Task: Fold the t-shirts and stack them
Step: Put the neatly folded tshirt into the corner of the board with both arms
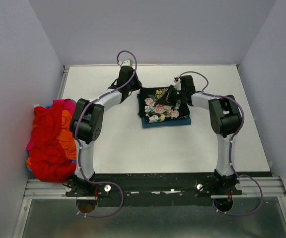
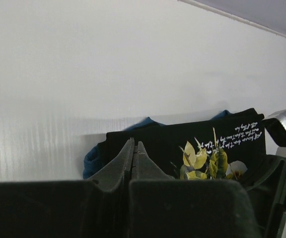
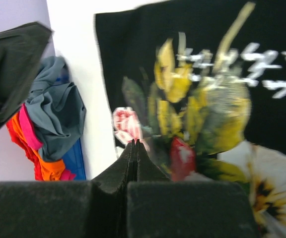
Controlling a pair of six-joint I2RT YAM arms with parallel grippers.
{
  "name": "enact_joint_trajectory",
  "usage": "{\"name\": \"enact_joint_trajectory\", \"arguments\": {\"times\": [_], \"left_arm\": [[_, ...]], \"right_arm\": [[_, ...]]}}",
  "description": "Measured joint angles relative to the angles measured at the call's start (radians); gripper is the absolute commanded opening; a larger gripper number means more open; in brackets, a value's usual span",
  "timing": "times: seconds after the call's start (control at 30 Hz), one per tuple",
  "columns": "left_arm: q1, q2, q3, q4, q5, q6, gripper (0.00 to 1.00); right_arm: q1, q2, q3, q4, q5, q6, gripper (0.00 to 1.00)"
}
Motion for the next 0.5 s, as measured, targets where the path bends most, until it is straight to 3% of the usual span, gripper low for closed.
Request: {"name": "enact_joint_trajectory", "arguments": {"times": [0.23,0.5], "left_arm": [[0.0,-0.022,-0.058,0.0,0.0,0.004,0.0],[-0.006,-0.068,-0.169,0.056,0.04,-0.019,0.0]], "right_arm": [[-0.024,-0.055,-0.164,0.035,0.021,0.006,0.01],[-0.131,-0.313,-0.446,-0.032,0.093,-0.061,0.01]]}}
